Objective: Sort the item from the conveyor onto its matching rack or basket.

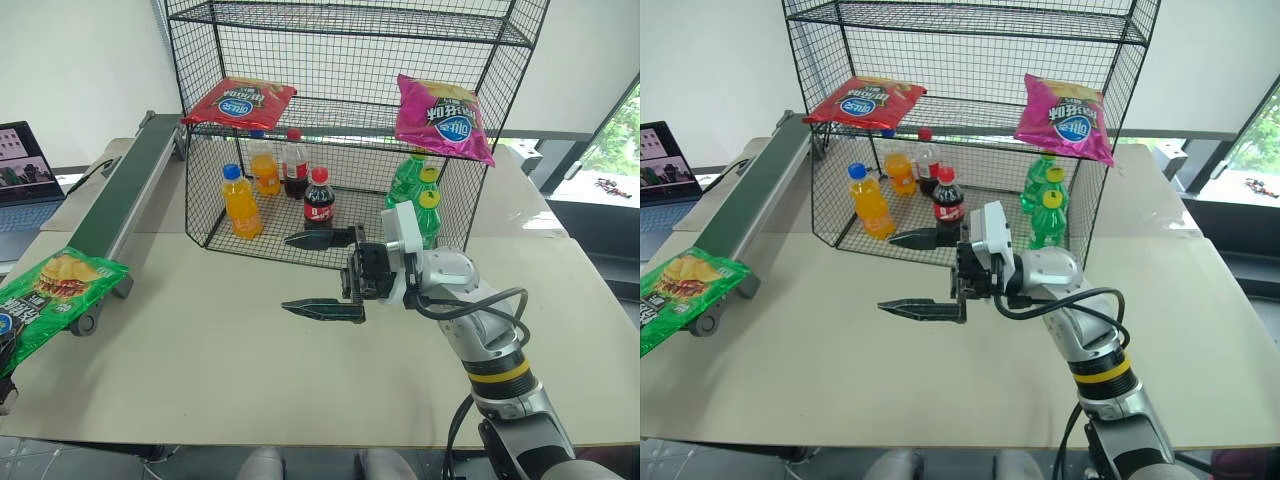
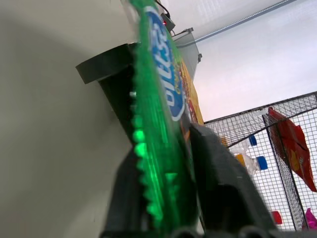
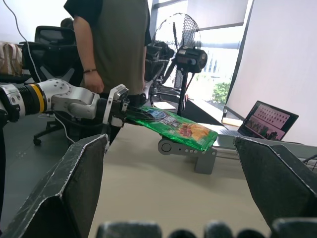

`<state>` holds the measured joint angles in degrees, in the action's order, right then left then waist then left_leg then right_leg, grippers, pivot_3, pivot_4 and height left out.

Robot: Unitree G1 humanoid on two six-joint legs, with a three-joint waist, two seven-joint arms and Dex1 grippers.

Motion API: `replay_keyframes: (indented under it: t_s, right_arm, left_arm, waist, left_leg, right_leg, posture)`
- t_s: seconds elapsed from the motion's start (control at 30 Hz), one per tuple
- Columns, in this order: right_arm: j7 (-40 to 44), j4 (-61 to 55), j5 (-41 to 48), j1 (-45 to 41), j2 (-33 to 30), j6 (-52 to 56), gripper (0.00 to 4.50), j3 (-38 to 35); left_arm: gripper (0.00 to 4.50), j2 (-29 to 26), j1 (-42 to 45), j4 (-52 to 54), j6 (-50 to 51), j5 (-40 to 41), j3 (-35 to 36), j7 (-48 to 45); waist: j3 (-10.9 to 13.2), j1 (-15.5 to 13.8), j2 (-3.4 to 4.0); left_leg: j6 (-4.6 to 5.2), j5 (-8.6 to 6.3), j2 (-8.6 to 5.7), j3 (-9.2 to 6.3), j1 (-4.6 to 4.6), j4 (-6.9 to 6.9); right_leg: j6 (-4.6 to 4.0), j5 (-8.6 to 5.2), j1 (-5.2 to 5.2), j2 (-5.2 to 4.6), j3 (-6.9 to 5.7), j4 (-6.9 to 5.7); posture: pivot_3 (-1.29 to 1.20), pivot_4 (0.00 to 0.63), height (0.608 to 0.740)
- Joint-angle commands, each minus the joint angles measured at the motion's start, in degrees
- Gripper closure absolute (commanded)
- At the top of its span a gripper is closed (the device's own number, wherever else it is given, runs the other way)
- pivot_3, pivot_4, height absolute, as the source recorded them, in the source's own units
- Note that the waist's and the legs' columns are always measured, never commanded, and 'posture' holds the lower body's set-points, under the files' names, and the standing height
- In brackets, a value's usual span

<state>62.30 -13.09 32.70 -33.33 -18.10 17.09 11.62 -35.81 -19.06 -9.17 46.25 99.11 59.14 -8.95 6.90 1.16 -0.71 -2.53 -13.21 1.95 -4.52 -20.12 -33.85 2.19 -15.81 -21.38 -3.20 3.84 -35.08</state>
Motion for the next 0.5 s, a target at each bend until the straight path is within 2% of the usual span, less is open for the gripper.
replay_keyframes:
  t_s: [0.03, 0.23, 0.4, 0.5]
  right_arm:
    - [-0.9, -2.3, 0.4, -0.1, 0.3, -0.4, 0.0, -0.9]
    - [-5.7, -2.1, -1.6, 0.1, -0.3, -1.5, 0.0, -3.6]
    - [-14.8, -3.8, -4.2, 0.4, -0.3, -1.2, 0.0, -7.8]
    - [-24.1, -7.8, -7.6, 2.5, 0.5, -1.0, 0.0, -11.2]
  left_arm:
    - [4.47, 0.2, 0.2, 5.7, 0.0, 2.4, 2.0, 1.0]
    - [4.47, 0.6, 3.5, 26.7, -2.9, 13.0, -1.2, 10.4]
    - [4.47, -1.2, 20.0, 38.3, -7.1, 13.9, -9.6, 17.2]
    - [4.47, -0.6, 35.7, 39.0, -9.0, 13.9, -20.3, 21.9]
  waist:
    - [0.0, -0.1, -0.01]
    - [0.0, -0.7, -0.13]
    - [0.0, -0.9, -0.14]
    - [0.0, -1.0, -0.11]
  left_leg:
    - [0.0, 0.0, 0.0, 0.0, 0.0, 0.0]
    - [-0.05, 0.02, -0.03, -0.06, -0.02, -0.02]
    - [-0.2, 0.12, -0.11, -0.05, -0.07, -0.03]
    - [-0.2, 0.12, -0.15, -0.03, -0.08, -0.04]
  right_leg:
    - [0.0, 0.0, -0.01, 0.0, 0.0, 0.0]
    - [0.01, 0.01, 0.02, -0.1, -0.05, 0.03]
    - [0.04, 0.05, 0.13, -0.13, -0.04, 0.03]
    - [0.08, 0.06, 0.19, -0.12, -0.02, 0.05]
  posture:
    - [0.0, 0.15, 0.738]
    - [0.0, 0.15, 0.738]
    - [0.0, 0.15, 0.738]
    - [0.0, 0.15, 0.738]
